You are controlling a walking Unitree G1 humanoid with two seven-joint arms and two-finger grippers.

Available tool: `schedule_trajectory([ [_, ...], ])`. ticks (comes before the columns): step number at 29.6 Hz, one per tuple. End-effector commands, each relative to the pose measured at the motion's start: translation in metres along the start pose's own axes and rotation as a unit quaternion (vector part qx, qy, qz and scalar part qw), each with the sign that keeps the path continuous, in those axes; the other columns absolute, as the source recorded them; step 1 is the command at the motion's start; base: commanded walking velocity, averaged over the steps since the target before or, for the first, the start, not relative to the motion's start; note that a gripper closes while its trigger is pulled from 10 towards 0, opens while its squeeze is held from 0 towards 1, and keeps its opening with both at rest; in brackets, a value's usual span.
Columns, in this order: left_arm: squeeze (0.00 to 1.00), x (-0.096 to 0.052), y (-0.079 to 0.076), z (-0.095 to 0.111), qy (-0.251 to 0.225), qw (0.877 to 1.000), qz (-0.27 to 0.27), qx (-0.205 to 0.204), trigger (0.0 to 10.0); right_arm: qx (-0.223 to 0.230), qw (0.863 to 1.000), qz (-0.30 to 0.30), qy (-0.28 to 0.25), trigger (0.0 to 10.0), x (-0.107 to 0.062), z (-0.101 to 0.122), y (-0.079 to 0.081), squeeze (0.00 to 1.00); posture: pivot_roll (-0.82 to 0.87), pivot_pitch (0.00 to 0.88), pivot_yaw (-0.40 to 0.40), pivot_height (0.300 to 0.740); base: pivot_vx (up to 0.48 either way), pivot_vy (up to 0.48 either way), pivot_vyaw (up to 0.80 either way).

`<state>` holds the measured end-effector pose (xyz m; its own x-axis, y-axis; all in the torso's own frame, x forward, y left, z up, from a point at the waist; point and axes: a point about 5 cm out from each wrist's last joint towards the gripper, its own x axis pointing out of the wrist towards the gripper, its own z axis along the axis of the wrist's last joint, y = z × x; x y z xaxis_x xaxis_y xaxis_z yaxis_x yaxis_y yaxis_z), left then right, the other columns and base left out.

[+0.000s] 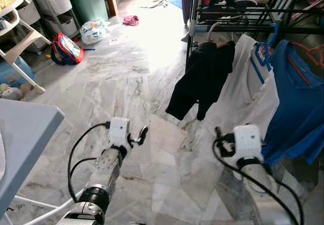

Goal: Hang hanger

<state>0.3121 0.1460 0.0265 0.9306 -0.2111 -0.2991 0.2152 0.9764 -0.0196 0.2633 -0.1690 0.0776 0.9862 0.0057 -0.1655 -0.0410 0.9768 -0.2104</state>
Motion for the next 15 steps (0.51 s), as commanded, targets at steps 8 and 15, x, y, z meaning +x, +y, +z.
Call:
schedule_trajectory([
  [8, 0.00, -0.024, 0.020, -0.053, 0.134, 0.989, 0.050, 0.040, 10.0, 0.053, 0.992, 0.031, 0.111, 10.0, 0.007, -0.068, 0.010, 0.00, -0.10, 0.070, 0.054, 0.740, 0.000, 0.000, 0.00],
  [15, 0.00, -0.041, 0.035, -0.078, 0.209, 0.972, 0.095, 0.057, 10.0, 0.077, 0.971, 0.052, 0.222, 10.0, -0.002, -0.115, 0.016, 0.00, -0.07, 0.035, 0.058, 0.740, 0.000, 0.000, 0.00],
])
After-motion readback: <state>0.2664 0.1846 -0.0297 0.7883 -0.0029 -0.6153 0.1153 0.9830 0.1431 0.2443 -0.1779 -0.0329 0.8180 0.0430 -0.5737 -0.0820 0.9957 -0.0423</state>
